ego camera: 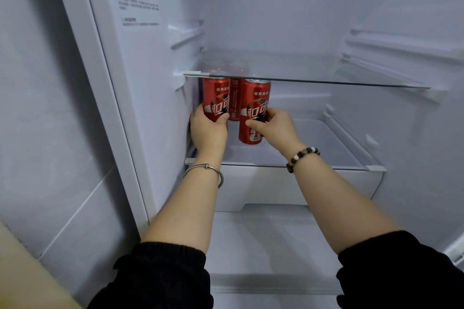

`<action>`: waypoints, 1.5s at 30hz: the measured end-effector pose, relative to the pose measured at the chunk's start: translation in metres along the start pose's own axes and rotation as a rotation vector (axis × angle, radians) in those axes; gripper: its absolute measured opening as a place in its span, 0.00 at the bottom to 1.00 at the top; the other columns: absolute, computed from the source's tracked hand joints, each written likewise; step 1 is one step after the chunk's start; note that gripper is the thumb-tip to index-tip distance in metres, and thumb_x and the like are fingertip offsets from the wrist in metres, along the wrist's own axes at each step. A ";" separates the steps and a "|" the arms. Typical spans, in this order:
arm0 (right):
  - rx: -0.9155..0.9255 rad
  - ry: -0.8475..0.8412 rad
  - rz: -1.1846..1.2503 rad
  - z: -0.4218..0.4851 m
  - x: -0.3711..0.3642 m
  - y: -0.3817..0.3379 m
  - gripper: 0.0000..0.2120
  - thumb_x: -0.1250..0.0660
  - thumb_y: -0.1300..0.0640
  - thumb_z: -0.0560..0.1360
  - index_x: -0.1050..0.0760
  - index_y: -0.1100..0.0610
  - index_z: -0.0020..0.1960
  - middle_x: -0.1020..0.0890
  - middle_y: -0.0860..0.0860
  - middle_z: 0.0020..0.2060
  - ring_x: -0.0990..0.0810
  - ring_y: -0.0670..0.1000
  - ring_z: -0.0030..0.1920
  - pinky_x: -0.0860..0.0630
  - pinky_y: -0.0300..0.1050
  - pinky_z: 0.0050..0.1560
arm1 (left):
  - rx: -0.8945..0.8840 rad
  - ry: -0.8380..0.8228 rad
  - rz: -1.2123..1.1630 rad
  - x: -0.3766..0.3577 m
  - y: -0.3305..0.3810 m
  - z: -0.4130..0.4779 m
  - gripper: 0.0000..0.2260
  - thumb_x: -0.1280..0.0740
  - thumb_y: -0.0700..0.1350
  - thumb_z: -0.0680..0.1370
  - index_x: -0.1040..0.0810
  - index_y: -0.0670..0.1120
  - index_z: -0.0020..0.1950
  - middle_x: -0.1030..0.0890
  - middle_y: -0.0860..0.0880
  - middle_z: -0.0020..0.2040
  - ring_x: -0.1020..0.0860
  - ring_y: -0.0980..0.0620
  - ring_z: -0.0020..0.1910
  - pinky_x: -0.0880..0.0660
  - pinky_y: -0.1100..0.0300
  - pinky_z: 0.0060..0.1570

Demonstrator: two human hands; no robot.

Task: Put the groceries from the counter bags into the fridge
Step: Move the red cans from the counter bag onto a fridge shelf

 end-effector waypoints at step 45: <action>-0.010 0.003 0.099 0.046 -0.049 0.012 0.23 0.31 0.58 0.74 0.34 0.57 0.67 0.24 0.52 0.62 0.28 0.44 0.54 0.30 0.40 0.52 | -0.005 0.202 -0.090 -0.018 0.002 0.018 0.20 0.33 0.38 0.76 0.26 0.47 0.67 0.19 0.50 0.58 0.22 0.52 0.55 0.29 0.64 0.53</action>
Point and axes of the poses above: each hand's wrist, its own z-axis towards the middle knuckle, its own x-axis out of the back of the hand, y = z × x, the point moved 2 cm from there along z, towards the middle knuckle
